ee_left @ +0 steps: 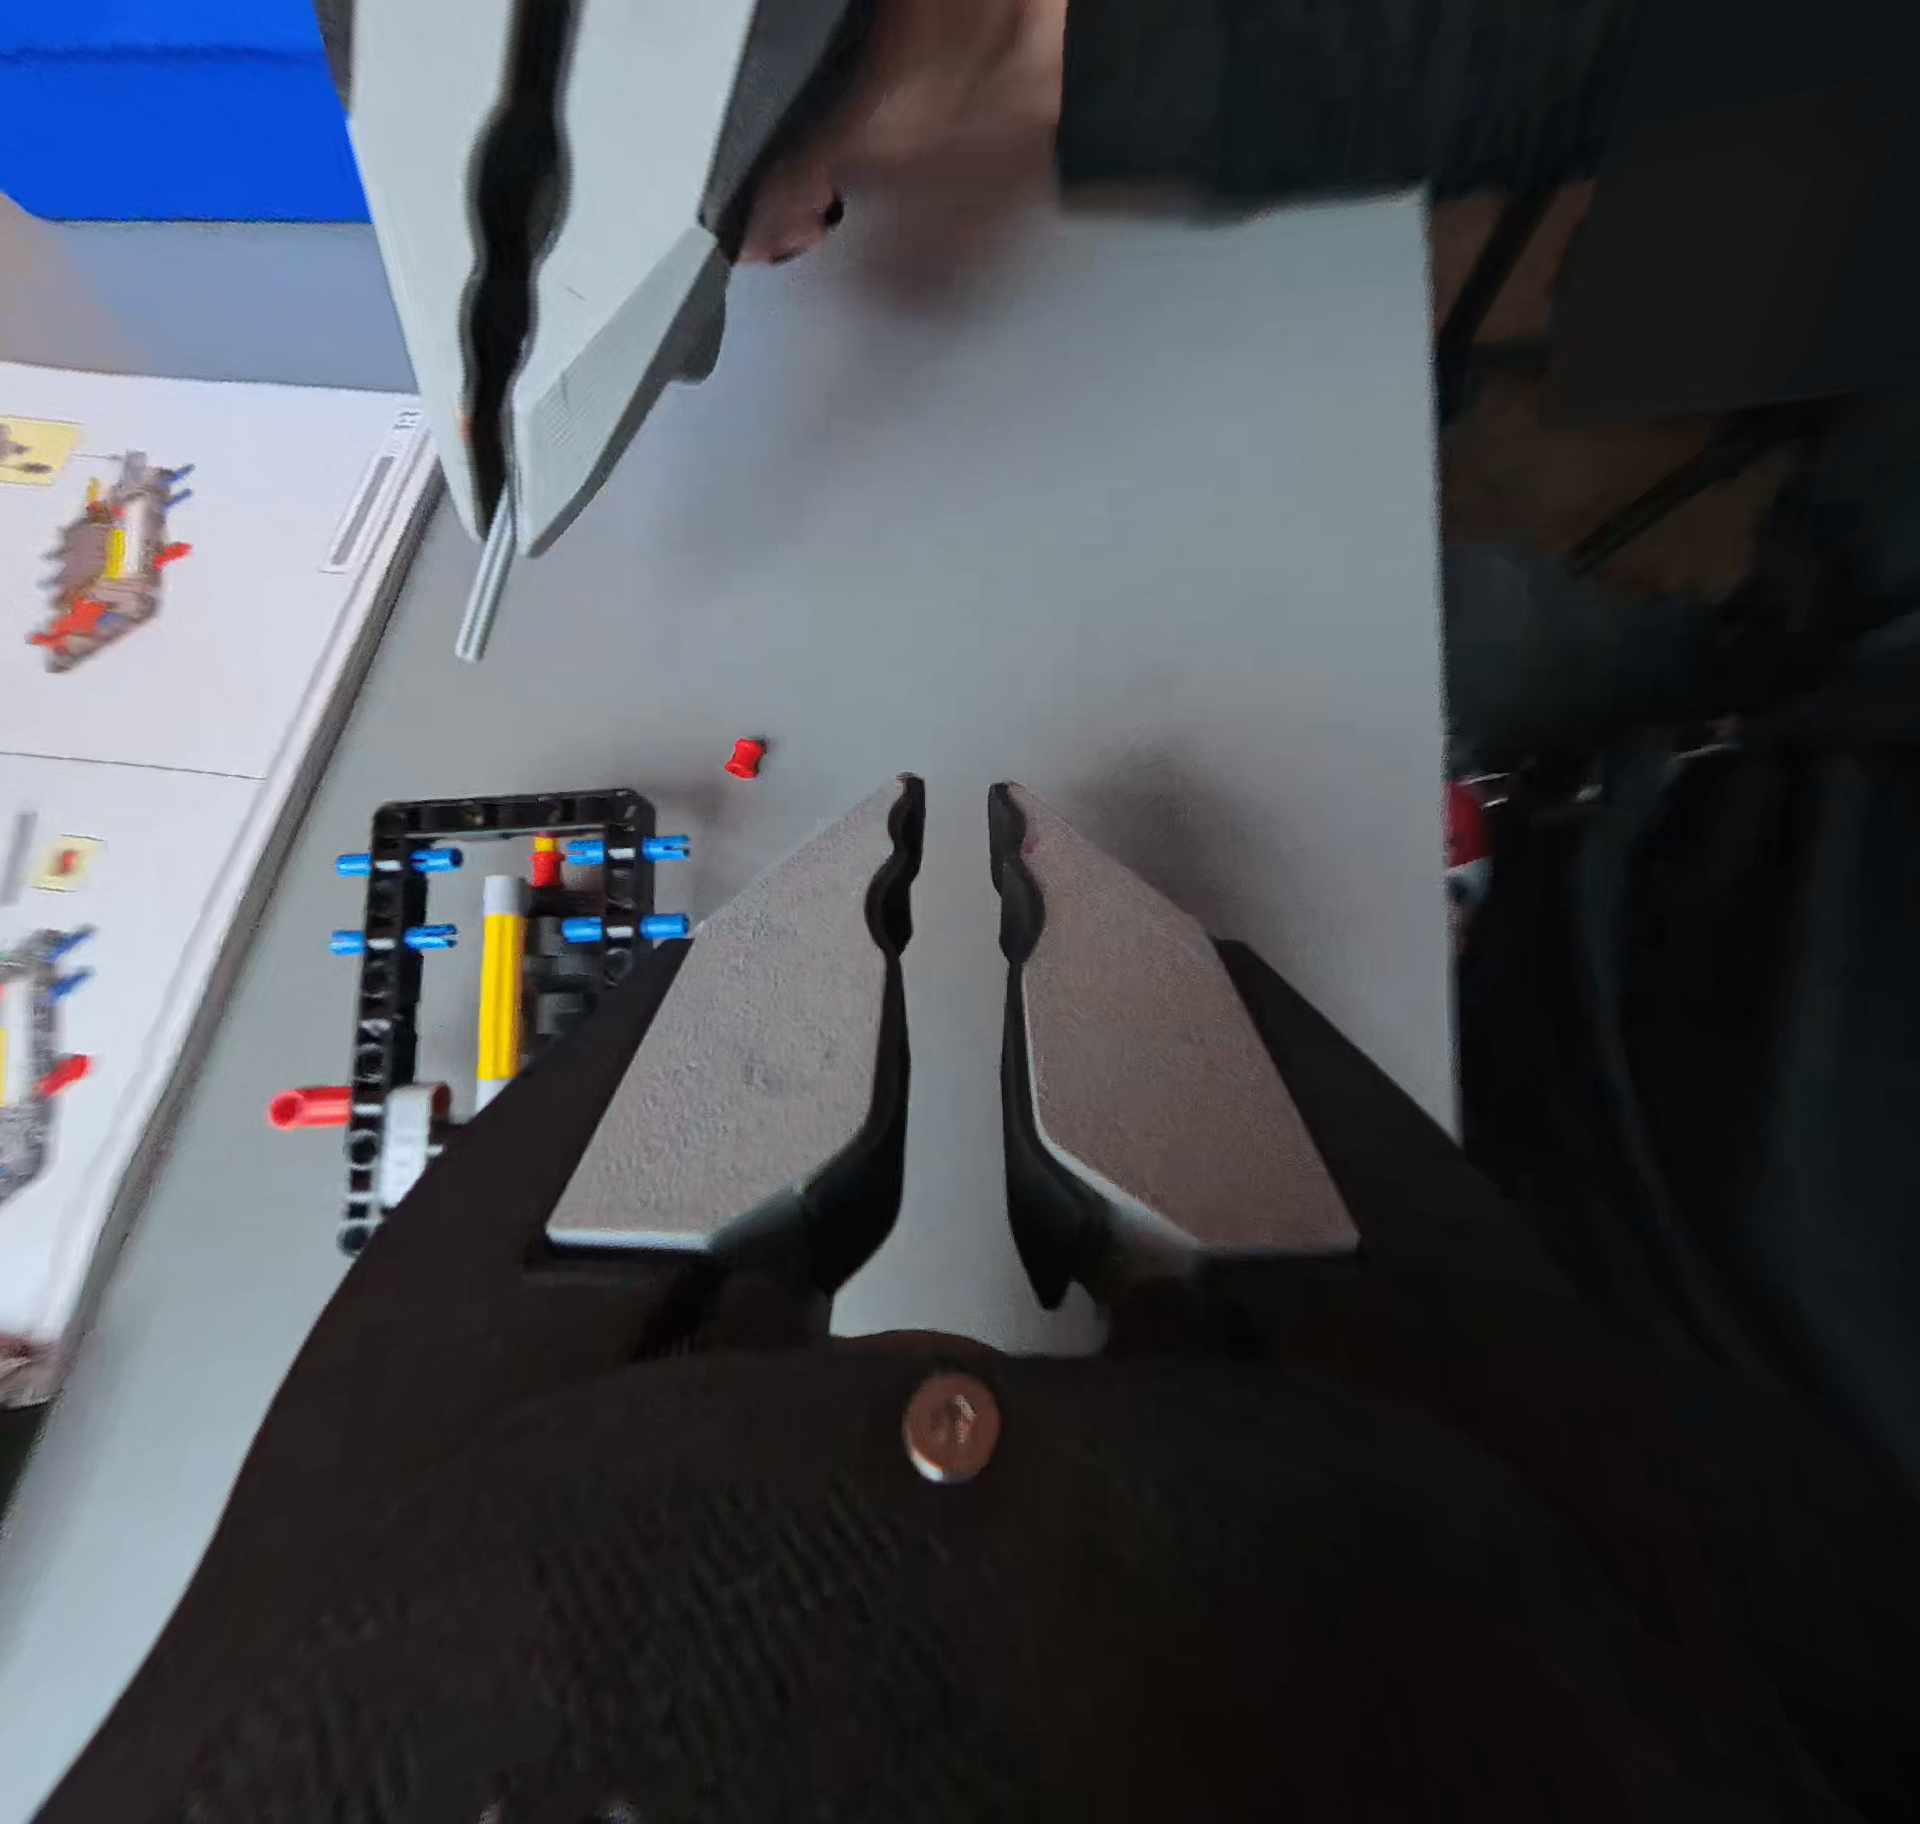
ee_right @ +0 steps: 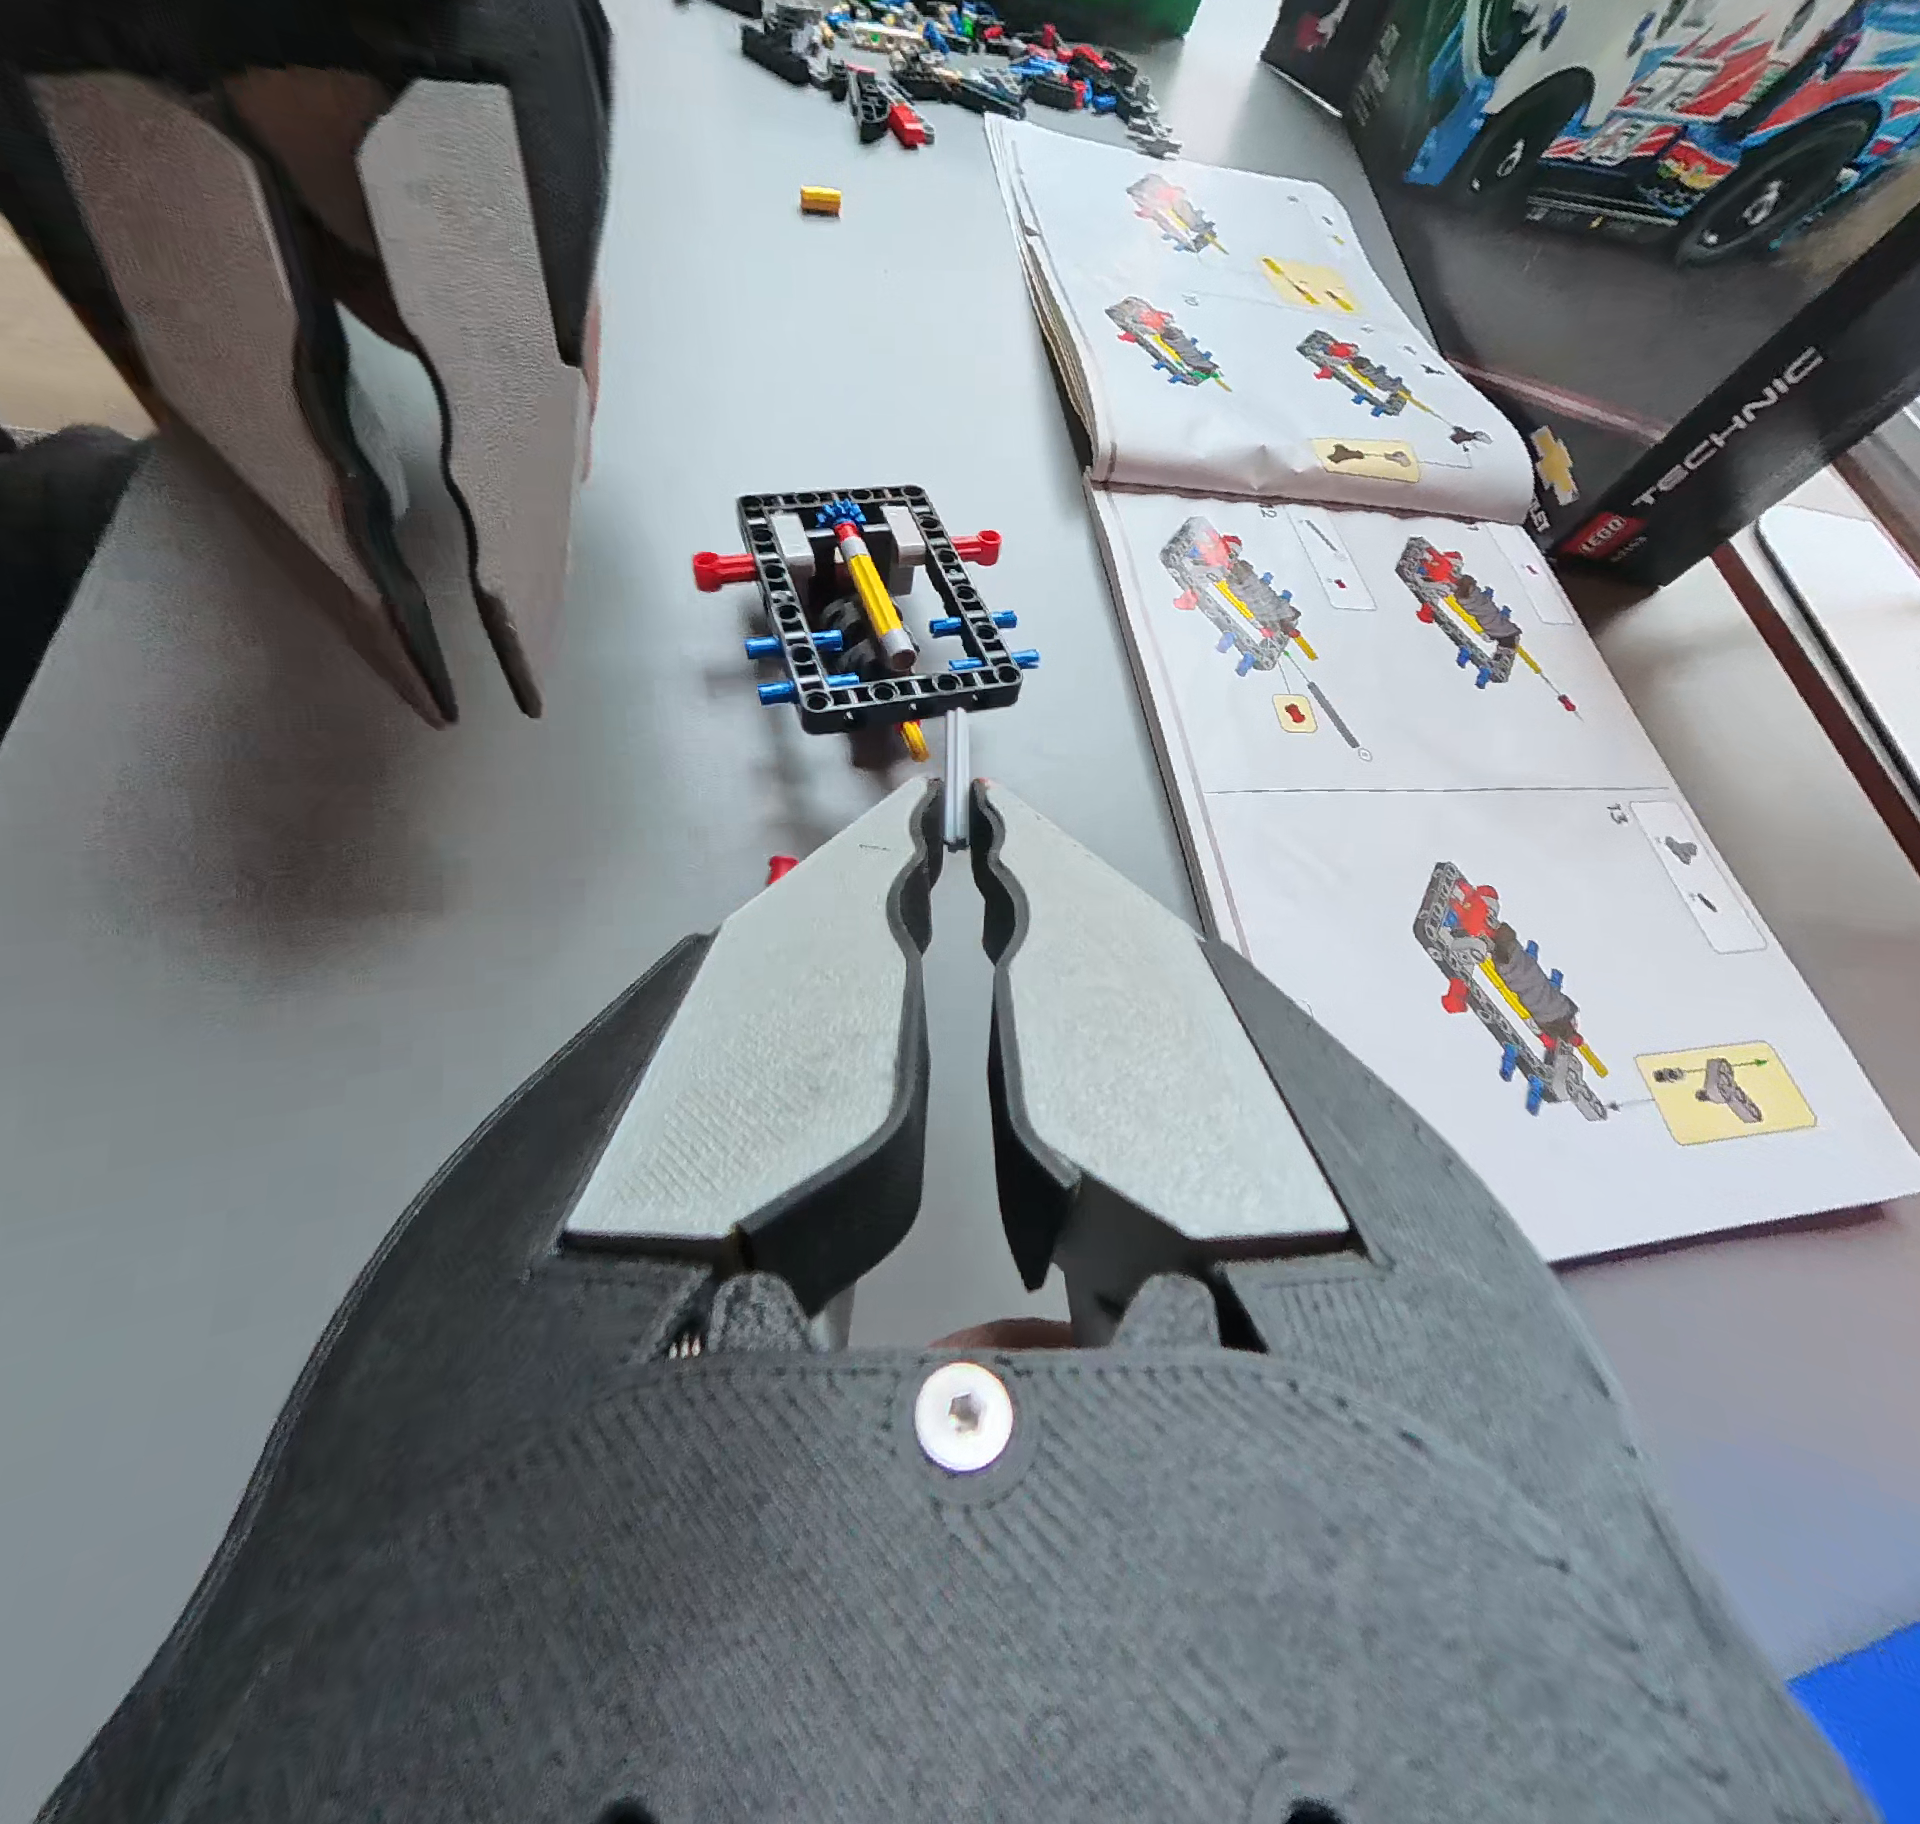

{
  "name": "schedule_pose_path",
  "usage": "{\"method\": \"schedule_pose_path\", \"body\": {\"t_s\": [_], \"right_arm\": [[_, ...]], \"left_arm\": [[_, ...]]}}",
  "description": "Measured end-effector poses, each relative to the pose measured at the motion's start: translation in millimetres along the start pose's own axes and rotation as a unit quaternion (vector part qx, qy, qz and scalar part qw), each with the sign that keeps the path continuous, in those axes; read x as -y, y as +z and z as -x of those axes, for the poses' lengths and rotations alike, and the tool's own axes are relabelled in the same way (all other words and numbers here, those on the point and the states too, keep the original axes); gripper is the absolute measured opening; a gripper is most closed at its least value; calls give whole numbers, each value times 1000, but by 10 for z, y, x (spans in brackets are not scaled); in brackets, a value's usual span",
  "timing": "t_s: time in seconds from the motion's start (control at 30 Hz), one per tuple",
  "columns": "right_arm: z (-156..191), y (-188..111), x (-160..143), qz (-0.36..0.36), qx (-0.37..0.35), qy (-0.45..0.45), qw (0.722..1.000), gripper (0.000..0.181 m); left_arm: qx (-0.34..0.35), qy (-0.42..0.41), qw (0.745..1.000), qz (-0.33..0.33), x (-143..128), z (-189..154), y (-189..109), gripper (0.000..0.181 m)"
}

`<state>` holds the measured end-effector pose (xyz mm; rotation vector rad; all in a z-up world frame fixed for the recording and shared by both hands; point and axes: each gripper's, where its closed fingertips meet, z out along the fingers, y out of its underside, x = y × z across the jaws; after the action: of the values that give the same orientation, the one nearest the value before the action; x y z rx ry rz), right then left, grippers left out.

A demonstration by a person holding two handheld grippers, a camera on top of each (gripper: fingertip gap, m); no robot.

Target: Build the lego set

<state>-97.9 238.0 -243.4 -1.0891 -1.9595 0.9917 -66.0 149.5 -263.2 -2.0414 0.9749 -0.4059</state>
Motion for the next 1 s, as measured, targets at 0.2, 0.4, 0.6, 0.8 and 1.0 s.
{"method": "schedule_pose_path", "body": {"t_s": [0.2, 0.4, 0.6, 0.8, 1.0], "right_arm": [[25, -38, -131, 13, -10, 14, 1000, 1], [29, -122, -136, 12, -19, 22, 999, 1], [81, -141, -124, 18, -17, 13, 1000, 2], [114, -162, -166, 29, -15, 12, 999, 2], [112, -195, -181, 32, -16, 12, 999, 2]], "left_arm": [[62, 79, 991, 91, 71, 264, 235, 11], [55, 117, 976, 174, 31, 429, 363, 12], [43, 137, 962, 232, -37, 461, 419, 10], [36, 143, 952, 270, -153, 501, 440, 9], [37, 147, 947, 283, -199, 546, 487, 6]]}}
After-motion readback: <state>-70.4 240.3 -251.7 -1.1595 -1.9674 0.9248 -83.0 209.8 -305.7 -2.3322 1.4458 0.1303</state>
